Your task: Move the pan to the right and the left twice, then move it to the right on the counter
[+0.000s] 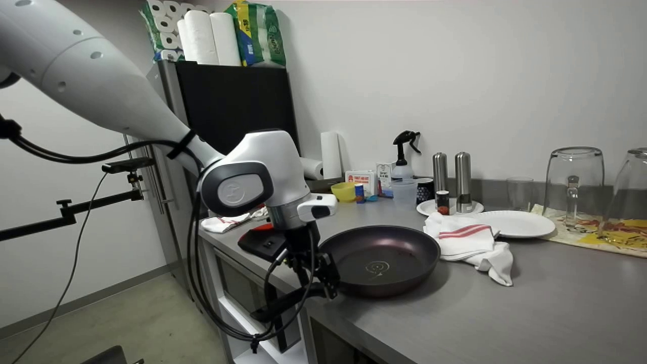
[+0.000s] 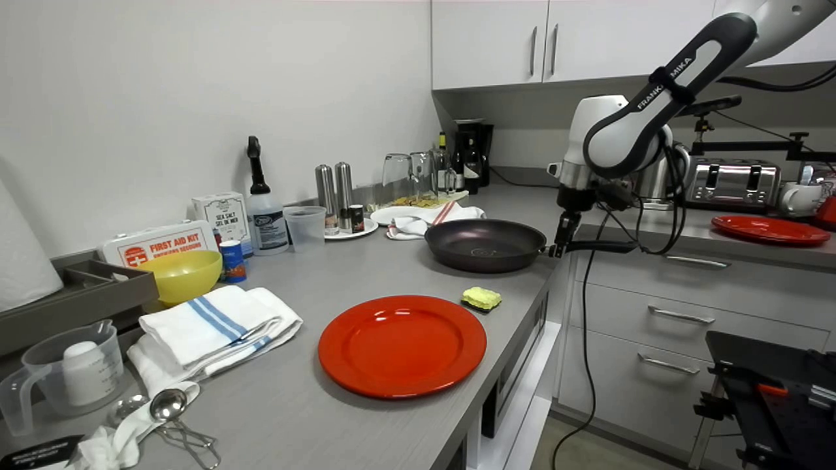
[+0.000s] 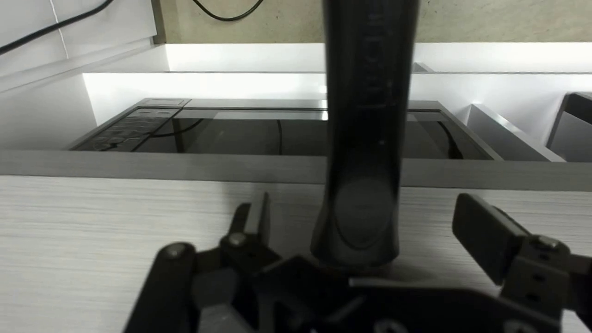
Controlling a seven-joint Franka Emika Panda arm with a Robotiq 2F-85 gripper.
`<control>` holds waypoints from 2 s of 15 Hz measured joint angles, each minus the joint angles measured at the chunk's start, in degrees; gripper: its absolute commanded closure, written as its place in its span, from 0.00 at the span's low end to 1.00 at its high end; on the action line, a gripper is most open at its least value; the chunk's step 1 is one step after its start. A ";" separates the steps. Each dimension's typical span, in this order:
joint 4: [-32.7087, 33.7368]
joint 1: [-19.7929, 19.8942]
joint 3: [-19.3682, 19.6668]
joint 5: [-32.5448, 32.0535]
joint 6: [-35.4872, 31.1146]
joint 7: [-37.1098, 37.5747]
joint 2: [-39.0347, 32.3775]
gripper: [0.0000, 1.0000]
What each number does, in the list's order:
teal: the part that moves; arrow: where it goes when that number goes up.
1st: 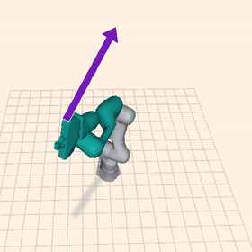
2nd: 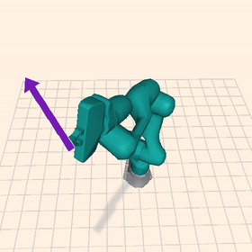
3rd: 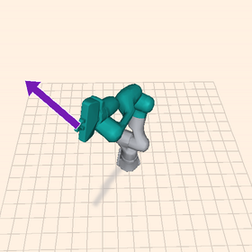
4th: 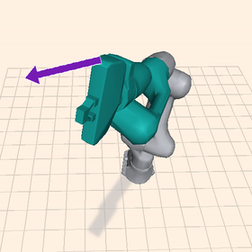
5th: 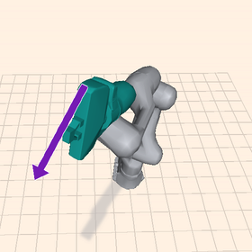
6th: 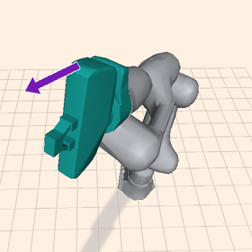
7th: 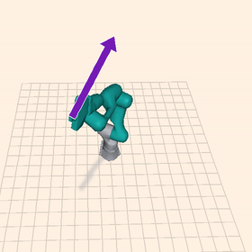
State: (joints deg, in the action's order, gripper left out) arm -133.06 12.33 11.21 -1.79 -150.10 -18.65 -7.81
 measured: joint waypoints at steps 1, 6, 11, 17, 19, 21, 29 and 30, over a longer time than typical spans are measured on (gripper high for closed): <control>0.01 0.03 0.02 0.00 -0.08 0.31 -0.20 0.00; 0.28 0.48 -0.01 0.38 -0.17 0.54 -1.81 0.00; 1.24 0.77 -0.31 1.04 -0.17 0.54 -3.08 0.00; 2.90 0.80 -0.62 1.63 -0.17 0.54 -3.27 0.00; 2.99 0.83 -0.65 1.68 -0.17 0.53 -3.29 0.26; 2.99 0.88 -0.70 1.84 -0.17 0.50 -3.31 0.40; 3.03 0.96 -0.95 2.15 -0.15 0.36 -3.41 0.78; 3.04 0.96 -0.95 2.15 -0.15 0.36 -3.42 0.78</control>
State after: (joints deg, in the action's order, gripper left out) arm -130.02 13.28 10.26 0.36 -150.25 -18.29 -11.23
